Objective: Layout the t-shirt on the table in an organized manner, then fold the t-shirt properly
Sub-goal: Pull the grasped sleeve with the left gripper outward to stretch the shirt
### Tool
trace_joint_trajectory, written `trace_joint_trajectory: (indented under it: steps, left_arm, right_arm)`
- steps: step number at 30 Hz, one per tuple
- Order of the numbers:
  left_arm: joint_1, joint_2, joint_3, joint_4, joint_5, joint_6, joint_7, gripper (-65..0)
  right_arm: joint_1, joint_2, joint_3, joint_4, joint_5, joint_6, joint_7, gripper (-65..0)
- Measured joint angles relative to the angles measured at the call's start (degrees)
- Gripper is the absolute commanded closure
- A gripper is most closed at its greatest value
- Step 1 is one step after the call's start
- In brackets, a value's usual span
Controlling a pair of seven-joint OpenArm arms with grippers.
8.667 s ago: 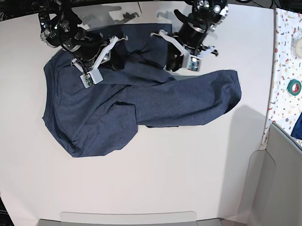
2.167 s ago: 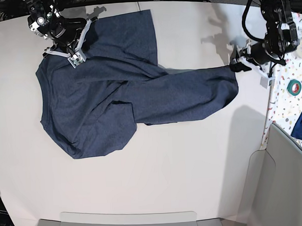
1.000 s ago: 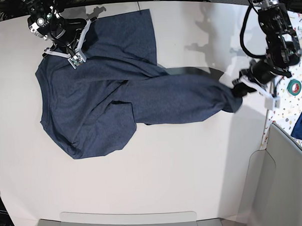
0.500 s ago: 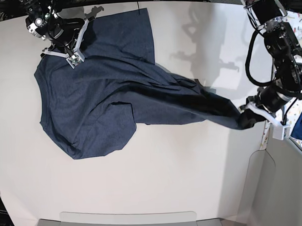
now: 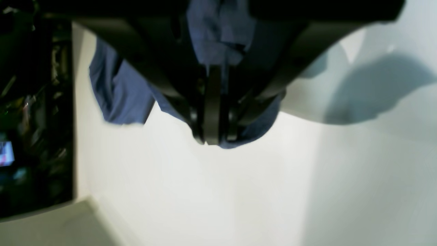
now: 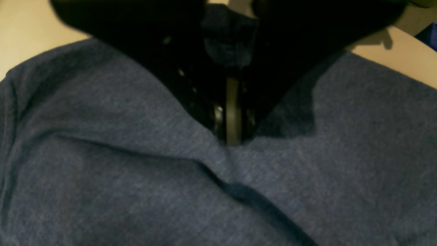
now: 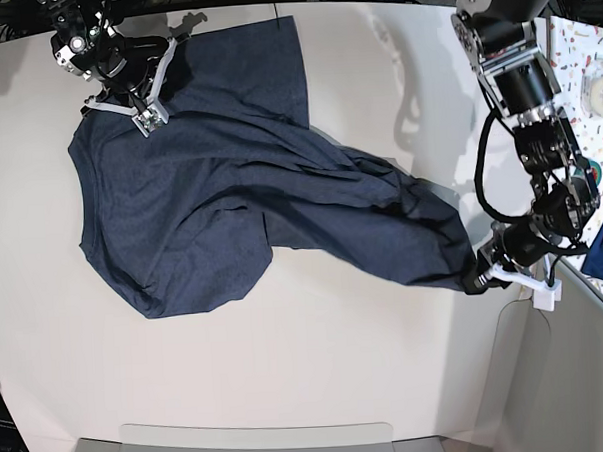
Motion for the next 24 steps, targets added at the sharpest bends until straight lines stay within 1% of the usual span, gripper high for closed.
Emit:
trace_joint_trajectory:
  steps: [7,9,12,18,24]
  left_arm:
    - [-4.37,-0.02,0.0,-0.61,-0.37,-0.02,-3.34,0.0]
    - [-5.73,0.17,0.0,-0.61,-0.39,0.0,-3.37,0.0]
    - [-6.97,1.64,0.0,-0.57,-0.35,-0.02,-4.57,0.0]
    - [-9.9,5.62,0.0,-0.59,-0.33,0.0,-4.52,0.0]
    - [-13.81,7.41,0.0,-0.57,-0.35,0.0,-4.68,0.0]
  right_arm:
    - [0.02,0.02,0.0,0.02,0.02,0.0,-0.11,0.0]
    - [0.02,0.02,0.0,0.02,0.02,0.0,-0.11,0.0]
    - [0.02,0.0,0.0,0.02,0.02,-0.02,-0.11,0.0]
    - [0.02,0.02,0.0,0.02,0.02,0.0,-0.11,0.0]
    - [0.0,0.0,0.0,0.02,0.02,-0.02,-0.13,0.0]
